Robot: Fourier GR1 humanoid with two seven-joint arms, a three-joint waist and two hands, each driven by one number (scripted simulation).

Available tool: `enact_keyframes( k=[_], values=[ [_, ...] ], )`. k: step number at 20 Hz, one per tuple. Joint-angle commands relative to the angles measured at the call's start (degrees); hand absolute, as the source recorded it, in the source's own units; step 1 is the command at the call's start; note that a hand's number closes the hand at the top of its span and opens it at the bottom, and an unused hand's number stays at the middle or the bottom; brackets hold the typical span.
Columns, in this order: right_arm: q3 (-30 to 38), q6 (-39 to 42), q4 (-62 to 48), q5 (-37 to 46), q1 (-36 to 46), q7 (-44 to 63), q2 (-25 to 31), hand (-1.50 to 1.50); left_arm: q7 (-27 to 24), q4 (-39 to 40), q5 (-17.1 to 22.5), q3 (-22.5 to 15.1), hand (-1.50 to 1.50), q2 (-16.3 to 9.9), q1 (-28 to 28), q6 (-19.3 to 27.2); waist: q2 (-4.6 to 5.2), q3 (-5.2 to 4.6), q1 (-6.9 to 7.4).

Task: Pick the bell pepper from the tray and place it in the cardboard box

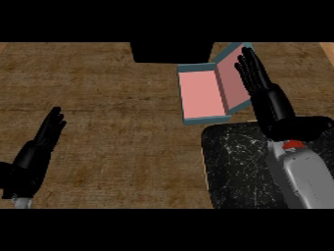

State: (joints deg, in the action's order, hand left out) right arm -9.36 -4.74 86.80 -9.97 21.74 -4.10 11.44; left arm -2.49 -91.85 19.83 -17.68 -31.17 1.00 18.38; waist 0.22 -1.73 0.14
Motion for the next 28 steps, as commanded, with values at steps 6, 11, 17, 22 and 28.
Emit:
enact_keyframes(
  k=[6, 11, 17, 22, 28],
  values=[
    [9.7, 23.5, -1.7, -15.8, 6.2, -3.9, 11.2, -1.5, 1.5, 6.0, -8.0, 2.8, 0.0, -3.5, -3.4, 4.6, 0.13, 1.86, -0.16],
    [14.3, 8.4, -14.5, -0.4, 0.0, -10.1, 13.4, -1.5, 1.9, 5.7, -7.9, -0.6, 0.0, 0.5, -1.6, 3.7, 0.13, 1.8, 0.09],
    [13.9, 19.3, -17.5, 3.7, -4.9, -22.5, 20.6, -1.5, 2.2, 5.1, -8.5, 2.0, 0.0, -0.1, 0.3, 2.0, -0.16, 1.76, 0.29],
    [9.9, 21.3, -16.6, 14.9, -1.2, -19.7, 33.0, -1.5, 3.9, 5.8, -10.1, 0.1, 0.0, 1.7, -2.7, 3.1, -0.1, 1.69, 0.12],
    [1.7, 33.7, -14.1, 23.2, 0.0, -14.9, 44.6, -1.5, 4.8, 5.2, -10.2, 0.6, 0.0, 1.6, -2.8, 3.1, -0.22, 1.61, 0.47]
  ],
)
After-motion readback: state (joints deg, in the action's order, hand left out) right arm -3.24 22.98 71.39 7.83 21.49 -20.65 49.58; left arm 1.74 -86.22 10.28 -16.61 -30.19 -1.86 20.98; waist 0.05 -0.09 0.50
